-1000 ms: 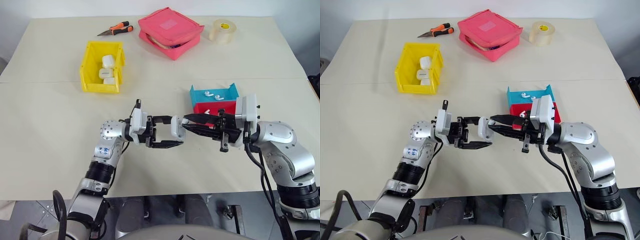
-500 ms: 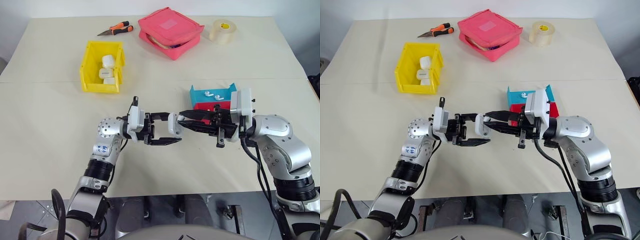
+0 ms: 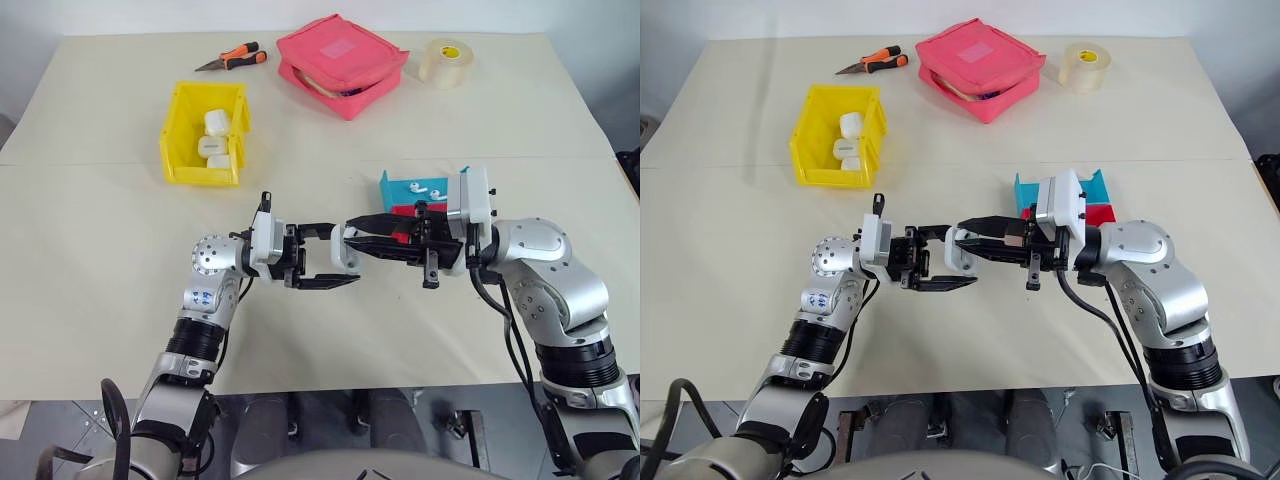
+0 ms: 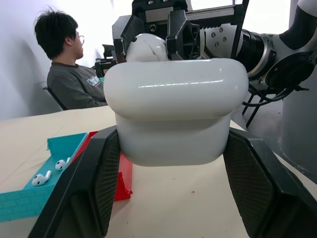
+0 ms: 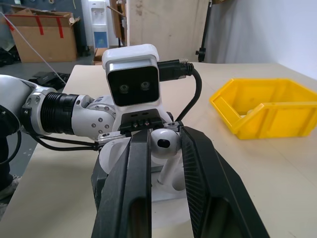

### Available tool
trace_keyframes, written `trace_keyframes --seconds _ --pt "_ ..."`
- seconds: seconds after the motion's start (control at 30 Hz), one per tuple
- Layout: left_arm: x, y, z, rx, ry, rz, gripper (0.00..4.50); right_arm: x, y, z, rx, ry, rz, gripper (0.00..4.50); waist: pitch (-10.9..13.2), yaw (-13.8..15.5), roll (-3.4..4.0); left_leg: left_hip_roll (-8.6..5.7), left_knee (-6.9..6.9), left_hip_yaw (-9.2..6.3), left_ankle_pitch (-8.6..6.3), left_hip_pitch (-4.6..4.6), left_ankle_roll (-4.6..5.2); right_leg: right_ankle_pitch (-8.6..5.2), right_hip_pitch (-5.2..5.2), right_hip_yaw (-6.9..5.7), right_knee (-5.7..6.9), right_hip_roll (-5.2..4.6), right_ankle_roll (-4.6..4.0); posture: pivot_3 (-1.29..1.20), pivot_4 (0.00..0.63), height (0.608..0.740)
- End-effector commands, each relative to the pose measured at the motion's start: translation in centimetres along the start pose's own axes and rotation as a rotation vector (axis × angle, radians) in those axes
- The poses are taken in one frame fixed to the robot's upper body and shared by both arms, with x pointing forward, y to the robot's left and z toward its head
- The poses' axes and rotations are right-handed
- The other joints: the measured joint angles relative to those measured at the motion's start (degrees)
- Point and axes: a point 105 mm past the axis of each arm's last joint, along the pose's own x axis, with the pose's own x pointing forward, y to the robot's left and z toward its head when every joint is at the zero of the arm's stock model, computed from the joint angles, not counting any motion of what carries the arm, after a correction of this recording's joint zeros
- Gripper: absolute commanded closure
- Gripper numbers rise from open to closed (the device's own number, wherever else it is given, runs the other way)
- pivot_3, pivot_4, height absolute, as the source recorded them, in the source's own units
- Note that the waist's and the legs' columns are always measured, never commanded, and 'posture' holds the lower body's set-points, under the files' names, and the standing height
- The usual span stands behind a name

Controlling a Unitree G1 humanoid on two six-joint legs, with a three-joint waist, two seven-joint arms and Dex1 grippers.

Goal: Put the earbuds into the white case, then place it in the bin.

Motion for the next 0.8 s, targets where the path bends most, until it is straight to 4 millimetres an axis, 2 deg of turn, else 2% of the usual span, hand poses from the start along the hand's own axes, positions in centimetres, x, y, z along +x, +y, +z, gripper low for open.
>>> trace_keyframes --seconds 0.03,0.5,0.8 --pt "0.8 0.0 1.1 0.05 -0.036 -0.034 1.74 0.6 0.2 0.6 -0.018 -0.021 0.022 4.01 0.0 0.0 0.0 0.0 0.0 0.0 0.0 0.0 0.0 0.0 0.0 0.0 0.0 0.0 0.0 0.0 0.15 0.74" --pt "0.9 -0.6 1.0 0.037 -0.037 -0.057 1.74 1.0 -0.3 0.9 -0.033 -0.046 -0.004 4.01 0.0 0.0 0.0 0.01 0.01 -0.01 0.01 0.0 -0.01 0.0 0.0 -0.02 0.01 0.01 0.0 0.0 0.15 0.74" --pt "0.9 0.0 1.4 0.039 -0.056 -0.033 1.74 0.7 0.4 -0.4 0.001 -0.021 0.0 4.01 0.0 0.0 0.0 0.0 0.01 -0.01 0.01 0.0 -0.01 0.0 0.01 -0.02 0.01 0.01 0.0 0.0 0.15 0.74"
